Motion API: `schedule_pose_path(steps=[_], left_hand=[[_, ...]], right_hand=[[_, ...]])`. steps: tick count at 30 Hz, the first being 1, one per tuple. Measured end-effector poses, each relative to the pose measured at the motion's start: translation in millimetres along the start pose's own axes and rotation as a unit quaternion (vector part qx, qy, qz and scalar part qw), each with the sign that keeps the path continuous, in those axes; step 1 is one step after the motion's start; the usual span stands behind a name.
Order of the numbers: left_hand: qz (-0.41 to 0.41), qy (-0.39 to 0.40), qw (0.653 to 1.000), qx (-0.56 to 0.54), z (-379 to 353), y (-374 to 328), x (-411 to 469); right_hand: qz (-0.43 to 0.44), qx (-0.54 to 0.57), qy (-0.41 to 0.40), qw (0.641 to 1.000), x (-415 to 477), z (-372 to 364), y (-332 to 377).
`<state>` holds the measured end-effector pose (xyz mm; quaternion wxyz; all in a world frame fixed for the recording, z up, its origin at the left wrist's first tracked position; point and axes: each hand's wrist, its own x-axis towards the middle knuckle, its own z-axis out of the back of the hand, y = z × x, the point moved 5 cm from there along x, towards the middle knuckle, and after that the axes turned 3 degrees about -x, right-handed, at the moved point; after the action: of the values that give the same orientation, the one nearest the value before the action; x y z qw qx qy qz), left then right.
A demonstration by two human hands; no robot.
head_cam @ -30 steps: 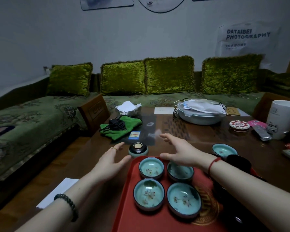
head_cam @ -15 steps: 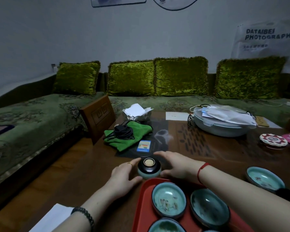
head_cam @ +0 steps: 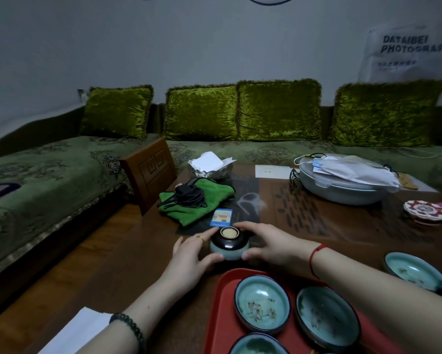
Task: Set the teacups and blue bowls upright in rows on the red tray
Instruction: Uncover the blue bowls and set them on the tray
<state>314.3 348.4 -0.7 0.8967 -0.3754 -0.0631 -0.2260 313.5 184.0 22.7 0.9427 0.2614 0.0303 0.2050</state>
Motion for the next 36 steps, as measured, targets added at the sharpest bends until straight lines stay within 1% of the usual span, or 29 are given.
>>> schedule_pose_path(steps=[5,8,11,14,17,19,21,23,25,28,31,33,36], left_hand=[[-0.035,-0.054,0.995,-0.073,30.9,-27.0,-15.9],[-0.036,-0.057,0.989,-0.128,42.7,-45.8,-32.4],[-0.04,-0.05,0.978,-0.197,52.3,-67.7,-52.5],[-0.05,-0.038,0.96,-0.272,56.1,-87.7,-74.5],[-0.052,-0.024,0.949,-0.31,52.2,-99.6,-97.2],[-0.035,-0.016,0.943,-0.33,47.9,-101.4,-111.5],[-0.013,-0.001,0.943,-0.333,43.1,-101.2,-125.0],[-0.006,0.015,0.943,-0.333,40.1,-104.1,-140.6],[-0.012,0.032,0.944,-0.329,37.2,-108.1,-156.7],[-0.018,0.069,0.955,-0.286,31.0,-110.0,-178.1],[-0.015,0.123,0.949,-0.29,22.0,-110.1,-196.1],[-0.02,0.123,0.96,-0.252,18.3,-109.0,-204.2],[-0.02,0.095,0.977,-0.188,15.5,-104.9,-210.1]], right_hand=[[0.038,0.041,-0.049,0.997,-22.0,26.0,29.5],[0.048,0.071,-0.082,0.993,-44.8,35.2,49.4],[0.033,0.119,-0.109,0.986,-71.2,38.9,69.6],[0.019,0.194,-0.116,0.974,-99.5,36.6,89.3],[-0.011,0.248,-0.142,0.958,-127.5,32.4,103.3],[-0.039,0.288,-0.148,0.945,-144.6,25.5,108.6],[-0.064,0.349,-0.129,0.926,-159.3,13.6,112.7],[-0.082,0.382,-0.11,0.914,-174.2,1.6,115.6],[-0.104,0.396,-0.103,0.907,-187.7,-9.7,115.1],[-0.126,0.409,-0.102,0.898,-206.3,-24.1,113.9],[-0.131,0.412,-0.094,0.897,-220.6,-35.9,114.0],[-0.133,0.417,-0.089,0.894,-228.3,-43.6,114.0],[-0.13,0.429,-0.082,0.89,-238.2,-54.8,114.2]])
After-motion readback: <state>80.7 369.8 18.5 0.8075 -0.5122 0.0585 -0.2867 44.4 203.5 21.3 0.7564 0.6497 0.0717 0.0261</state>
